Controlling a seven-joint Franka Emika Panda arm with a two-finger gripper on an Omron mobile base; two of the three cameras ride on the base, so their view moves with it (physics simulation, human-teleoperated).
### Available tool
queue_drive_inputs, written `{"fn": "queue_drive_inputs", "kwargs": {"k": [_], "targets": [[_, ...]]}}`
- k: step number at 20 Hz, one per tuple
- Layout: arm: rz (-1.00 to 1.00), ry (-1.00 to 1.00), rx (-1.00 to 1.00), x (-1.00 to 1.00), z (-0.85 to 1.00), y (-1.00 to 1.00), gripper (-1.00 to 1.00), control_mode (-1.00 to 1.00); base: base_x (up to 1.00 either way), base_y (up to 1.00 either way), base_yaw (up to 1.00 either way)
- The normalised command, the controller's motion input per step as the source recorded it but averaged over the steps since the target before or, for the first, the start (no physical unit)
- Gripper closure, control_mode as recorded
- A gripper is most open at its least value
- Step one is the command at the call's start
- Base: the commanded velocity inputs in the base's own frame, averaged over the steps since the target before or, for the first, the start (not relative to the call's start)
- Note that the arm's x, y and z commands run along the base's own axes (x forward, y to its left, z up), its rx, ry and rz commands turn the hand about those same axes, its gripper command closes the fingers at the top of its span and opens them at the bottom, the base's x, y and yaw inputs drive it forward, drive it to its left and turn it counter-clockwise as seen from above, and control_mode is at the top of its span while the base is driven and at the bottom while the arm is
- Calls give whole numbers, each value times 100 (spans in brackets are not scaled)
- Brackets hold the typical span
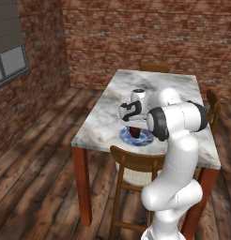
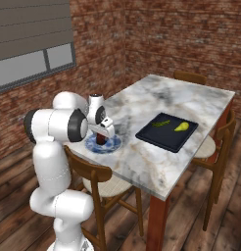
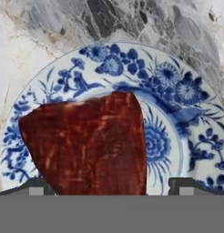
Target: Create a steak meal by picking up the steak and asparagus from the tray and placing them on the plate. Leave the pear on the tray.
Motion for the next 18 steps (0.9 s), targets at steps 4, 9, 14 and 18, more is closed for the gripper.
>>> {"fn": "queue_drive_inputs", "kwargs": {"k": [4,9,14,18], "targets": [[0,-1,0,-31,44,0,-100,-100,0,0,0],[1,-5,0,-55,53,0,-100,-100,0,0,0],[2,-11,0,-95,42,0,-100,-100,0,0,0],[3,-9,0,-93,36,-3,-100,-100,0,0,0]]}}
